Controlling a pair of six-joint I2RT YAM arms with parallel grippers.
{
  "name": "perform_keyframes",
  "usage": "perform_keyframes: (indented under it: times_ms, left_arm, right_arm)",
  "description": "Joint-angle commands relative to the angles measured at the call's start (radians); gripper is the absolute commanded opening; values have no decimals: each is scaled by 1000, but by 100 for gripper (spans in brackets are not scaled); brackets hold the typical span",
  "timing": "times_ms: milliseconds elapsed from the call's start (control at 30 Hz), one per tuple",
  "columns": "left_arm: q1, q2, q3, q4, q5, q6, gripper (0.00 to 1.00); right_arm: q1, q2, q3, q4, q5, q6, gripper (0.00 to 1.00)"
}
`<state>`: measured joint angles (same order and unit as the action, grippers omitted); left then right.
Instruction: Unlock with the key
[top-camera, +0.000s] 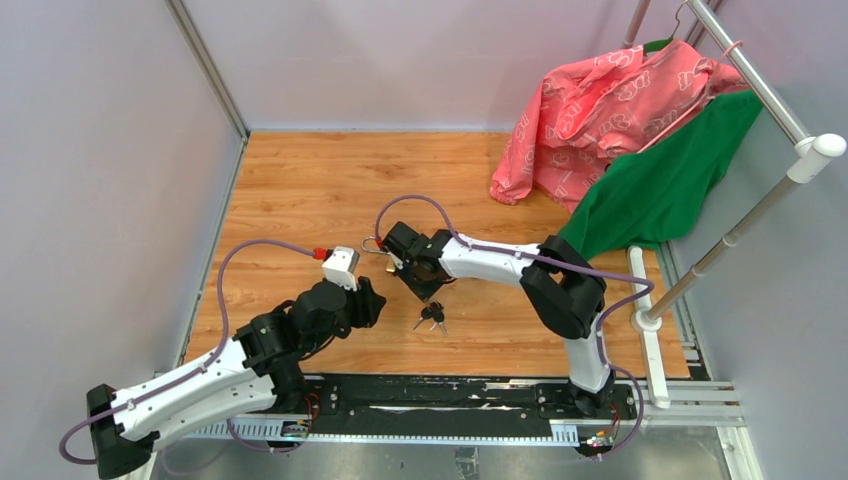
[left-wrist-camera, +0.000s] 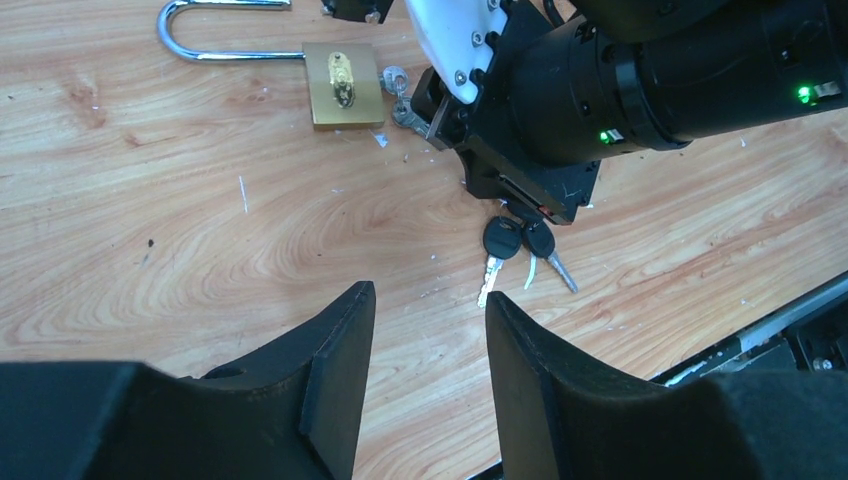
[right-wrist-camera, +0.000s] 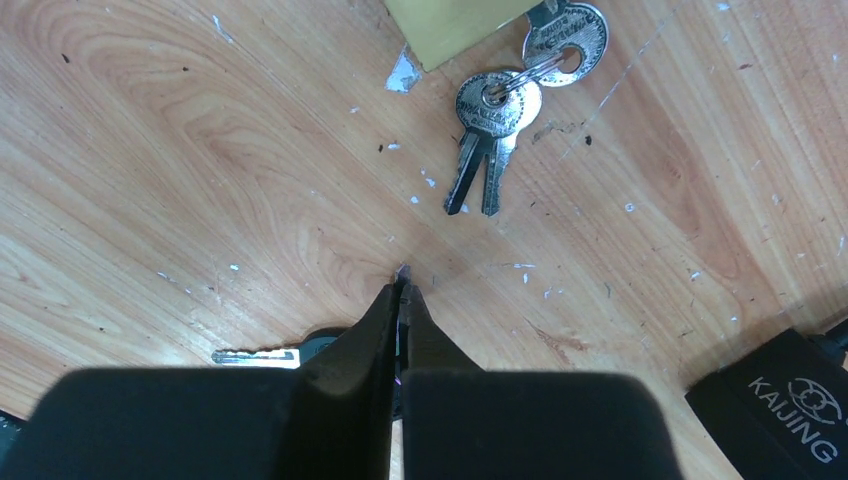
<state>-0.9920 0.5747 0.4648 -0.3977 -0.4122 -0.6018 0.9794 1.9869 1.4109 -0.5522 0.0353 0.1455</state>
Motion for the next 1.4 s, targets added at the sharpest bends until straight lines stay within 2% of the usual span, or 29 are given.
perform_keyframes:
  times_ms: [0, 300, 500, 700, 767, 833, 933, 1033, 1133, 1233, 1367]
  left_arm:
    - [-8, 19, -2, 29, -14, -3, 49]
    - [-8, 57, 11, 62, 5, 9, 49]
    - [-8, 67, 24, 84, 4, 21, 48]
    - [-8, 76, 47, 108, -2, 40, 48]
    - [-9, 77, 60, 117, -12, 51, 47]
    - [-9, 73, 75, 133, -17, 80, 47]
    - [-9, 73, 108, 152, -30, 135, 47]
    - [-10, 81, 146, 158, -75, 172, 47]
    - [-10, 106, 193, 156, -109, 171, 47]
    - [-10, 124, 225, 197, -45, 169, 47]
    - [-10, 122, 261, 239, 68, 171, 47]
  right_arm:
    - [-27, 38, -70, -22, 10, -13, 0]
    - [-44, -99, -74, 0, 32, 91, 0]
    - [-44, -260, -143, 98, 20, 183, 0]
    - [-41, -388, -211, 188, 15, 204, 0]
    - [-16, -440, -229, 235, 15, 167, 0]
    - [49, -507, -241, 273, 53, 57, 0]
    - [178, -561, -264, 332, 251, -108, 0]
    - [200, -593, -281, 357, 362, -138, 0]
    - [215, -673, -341, 481, 394, -218, 0]
    - [252, -731, -385, 641, 426, -340, 0]
    - [255, -786, -404, 753, 415, -406, 0]
